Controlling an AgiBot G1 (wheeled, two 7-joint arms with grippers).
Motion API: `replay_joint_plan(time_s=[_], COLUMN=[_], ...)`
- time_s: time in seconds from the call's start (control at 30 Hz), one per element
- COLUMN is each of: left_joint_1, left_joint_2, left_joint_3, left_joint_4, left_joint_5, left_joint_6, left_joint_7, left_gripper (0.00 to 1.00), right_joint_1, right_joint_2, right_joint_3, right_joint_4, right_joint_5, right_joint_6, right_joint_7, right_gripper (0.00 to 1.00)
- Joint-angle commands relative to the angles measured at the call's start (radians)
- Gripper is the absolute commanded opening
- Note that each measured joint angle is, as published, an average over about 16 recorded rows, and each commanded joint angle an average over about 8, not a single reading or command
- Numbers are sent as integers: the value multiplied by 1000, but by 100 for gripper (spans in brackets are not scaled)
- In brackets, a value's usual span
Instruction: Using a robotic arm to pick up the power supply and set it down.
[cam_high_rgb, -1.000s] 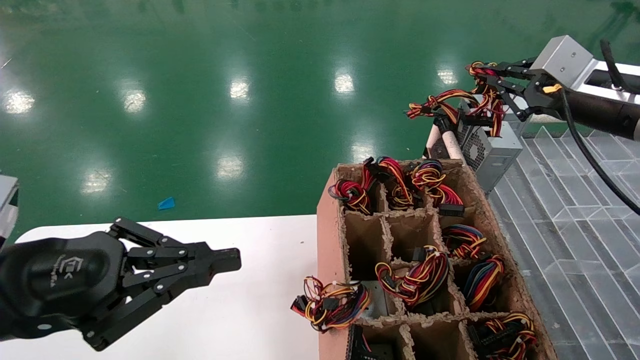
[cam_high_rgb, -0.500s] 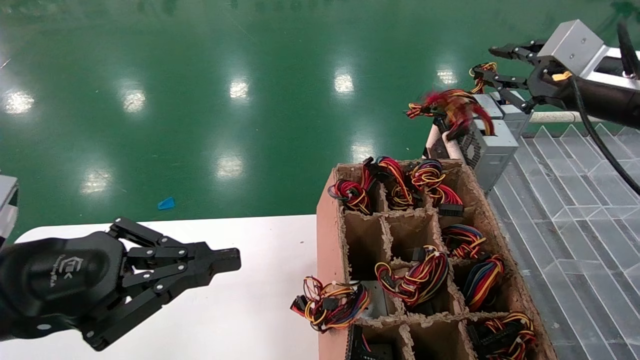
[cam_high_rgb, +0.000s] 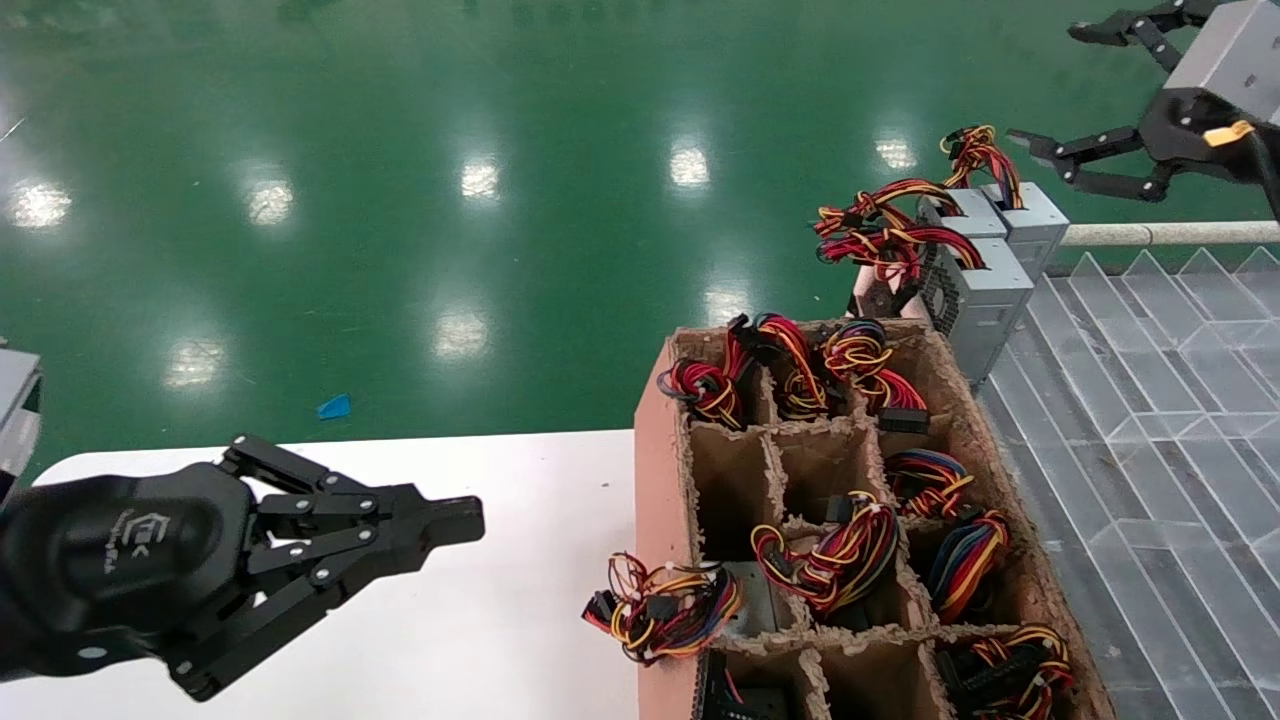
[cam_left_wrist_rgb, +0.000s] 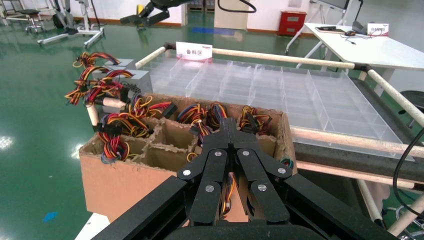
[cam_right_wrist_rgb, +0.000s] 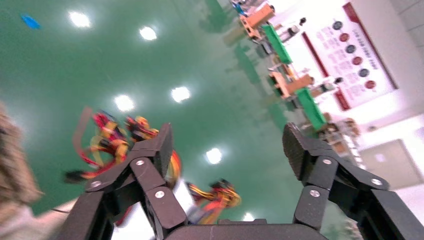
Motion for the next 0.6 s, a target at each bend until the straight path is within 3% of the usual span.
replay_joint_plan(time_s=[0.03,0.27,0.3,0.53,0.57,0.6], left_joint_1=[0,0,0,0,0,0], left_joint_2=[0,0,0,0,0,0], left_joint_3=[0,0,0,0,0,0], left_joint_4=[0,0,0,0,0,0], left_joint_5=[0,0,0,0,0,0], left_joint_6=[0,0,0,0,0,0], left_joint_7=[0,0,0,0,0,0], left_gripper=[0,0,5,93,100,100], right_joint_1=[-15,-115,-129,-229,-244,-258], right_joint_2=[4,33,36,65,69,73], right_joint_3=[1,8,9,16,17,18], right_joint_4=[21,163,183,324,344,364], right_joint_5=[11,87,98,174,185,196], right_joint_6=[-5,-40,-45,-80,-85,-90], right_joint_7=[18,146,164,293,311,329], right_gripper=[100,100,100,100,100,100])
